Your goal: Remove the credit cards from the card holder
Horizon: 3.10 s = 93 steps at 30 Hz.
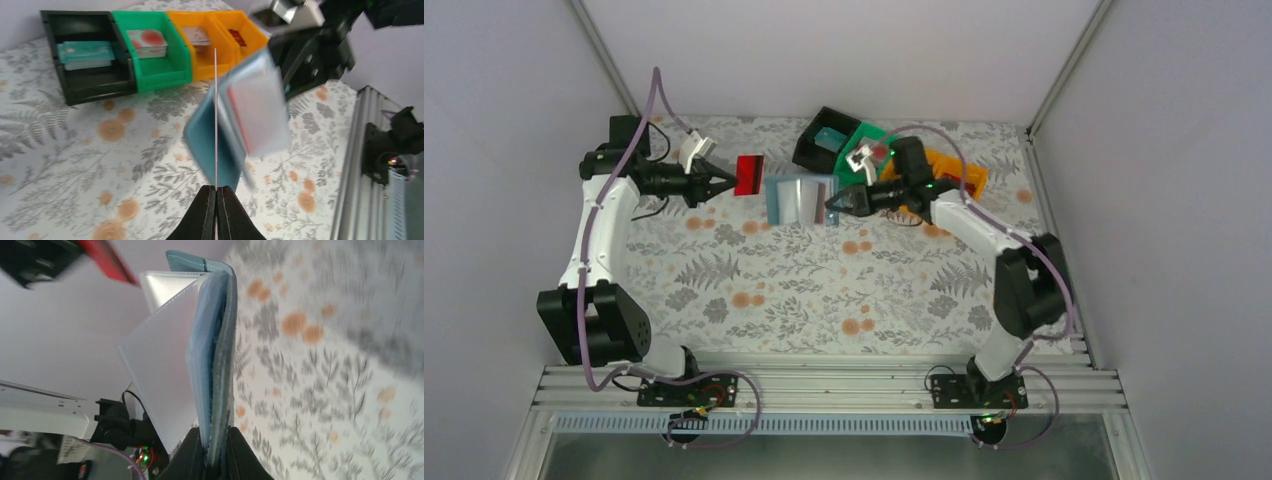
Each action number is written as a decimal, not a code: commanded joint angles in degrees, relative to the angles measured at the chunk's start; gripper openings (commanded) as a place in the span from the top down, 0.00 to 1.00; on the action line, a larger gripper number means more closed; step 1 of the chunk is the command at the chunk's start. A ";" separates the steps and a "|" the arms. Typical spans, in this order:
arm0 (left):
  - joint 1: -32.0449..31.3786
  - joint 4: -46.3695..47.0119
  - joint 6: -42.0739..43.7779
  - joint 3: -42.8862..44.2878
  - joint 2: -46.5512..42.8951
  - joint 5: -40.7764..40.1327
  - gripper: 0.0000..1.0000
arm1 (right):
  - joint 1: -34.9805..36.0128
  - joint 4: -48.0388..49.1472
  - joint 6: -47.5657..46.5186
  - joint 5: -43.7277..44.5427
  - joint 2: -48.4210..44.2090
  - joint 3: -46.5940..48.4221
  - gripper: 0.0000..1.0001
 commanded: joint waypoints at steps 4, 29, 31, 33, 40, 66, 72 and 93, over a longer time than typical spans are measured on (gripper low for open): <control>-0.71 4.36 -2.00 3.77 -2.69 -9.02 0.98 | 3.74 -3.12 5.52 -3.20 13.02 2.05 0.96; -23.67 -5.09 6.63 22.20 0.38 -38.40 0.98 | -1.81 -12.58 -14.59 8.66 -1.07 14.72 0.44; -26.12 -9.47 8.33 26.53 1.25 -39.14 0.98 | -0.80 -8.15 -22.36 9.91 -12.37 11.59 0.41; -29.02 -12.30 9.10 28.67 1.25 -40.00 0.98 | 0.10 -2.18 -27.64 11.55 -19.33 7.44 0.30; -38.22 -12.77 4.84 30.61 -0.31 -40.66 0.98 | 1.91 -11.65 -43.08 6.45 -17.87 17.38 0.19; -40.35 -2.46 -10.44 38.63 -0.89 -26.47 0.00 | -0.22 -2.44 -31.09 -9.88 -19.13 16.68 0.96; -37.85 4.17 -14.22 44.08 -1.30 -18.66 0.00 | 0.23 23.80 -5.98 -6.08 -26.56 9.63 0.96; -42.71 12.27 -21.54 45.57 3.66 0.35 0.72 | 6.10 53.98 5.85 14.20 -38.12 -8.63 0.96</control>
